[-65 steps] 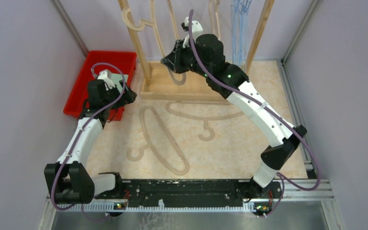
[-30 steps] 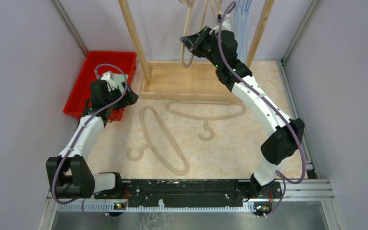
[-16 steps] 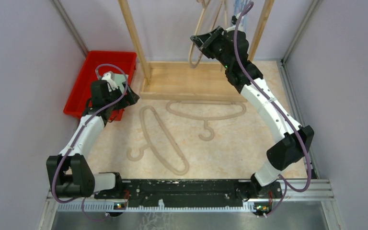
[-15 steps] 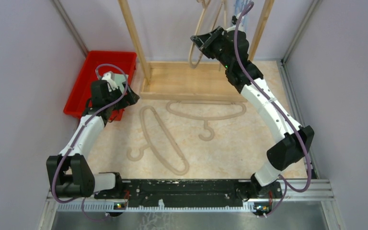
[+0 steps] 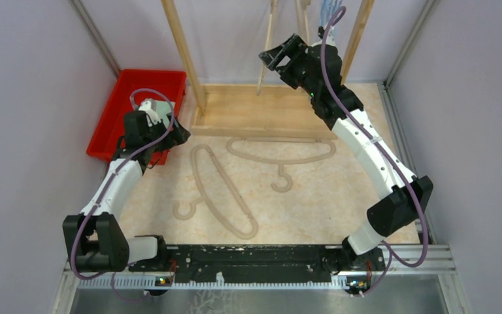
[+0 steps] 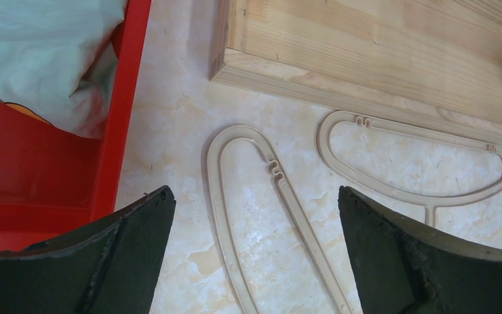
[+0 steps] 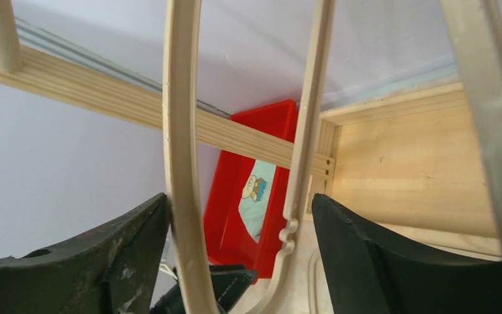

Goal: Organize the hangers

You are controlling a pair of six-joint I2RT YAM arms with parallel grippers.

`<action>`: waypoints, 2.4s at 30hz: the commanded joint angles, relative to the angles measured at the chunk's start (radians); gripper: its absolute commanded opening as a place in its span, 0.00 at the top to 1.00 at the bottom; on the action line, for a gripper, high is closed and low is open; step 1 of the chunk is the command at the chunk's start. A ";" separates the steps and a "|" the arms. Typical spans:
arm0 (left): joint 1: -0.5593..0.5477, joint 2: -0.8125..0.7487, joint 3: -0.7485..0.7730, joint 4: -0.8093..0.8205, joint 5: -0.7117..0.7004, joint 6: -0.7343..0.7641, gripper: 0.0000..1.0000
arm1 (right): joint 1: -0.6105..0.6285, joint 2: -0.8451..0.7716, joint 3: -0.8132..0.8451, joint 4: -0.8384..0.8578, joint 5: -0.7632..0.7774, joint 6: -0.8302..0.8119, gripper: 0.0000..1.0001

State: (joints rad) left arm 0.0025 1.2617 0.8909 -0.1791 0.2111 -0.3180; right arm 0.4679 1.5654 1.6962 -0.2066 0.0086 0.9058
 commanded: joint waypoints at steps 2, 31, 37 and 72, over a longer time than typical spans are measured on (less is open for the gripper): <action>0.004 -0.024 -0.017 0.032 0.011 -0.007 0.00 | 0.001 -0.092 0.068 -0.034 -0.043 -0.096 0.17; 0.002 0.093 -0.003 0.055 0.019 0.015 0.00 | 0.321 -0.339 -0.122 -0.633 0.286 -0.799 0.17; 0.001 0.112 -0.013 0.068 0.026 0.006 0.00 | 0.320 -0.374 -0.266 -0.602 0.125 -0.811 0.18; 0.022 0.194 0.120 0.009 -0.005 0.053 0.00 | 0.583 0.202 -0.333 -0.220 -0.075 -0.841 0.27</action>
State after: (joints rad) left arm 0.0120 1.4460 0.9661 -0.1661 0.2008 -0.2897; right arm 1.0119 1.7042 1.3319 -0.5396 0.0051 0.0265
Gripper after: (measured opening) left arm 0.998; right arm 0.737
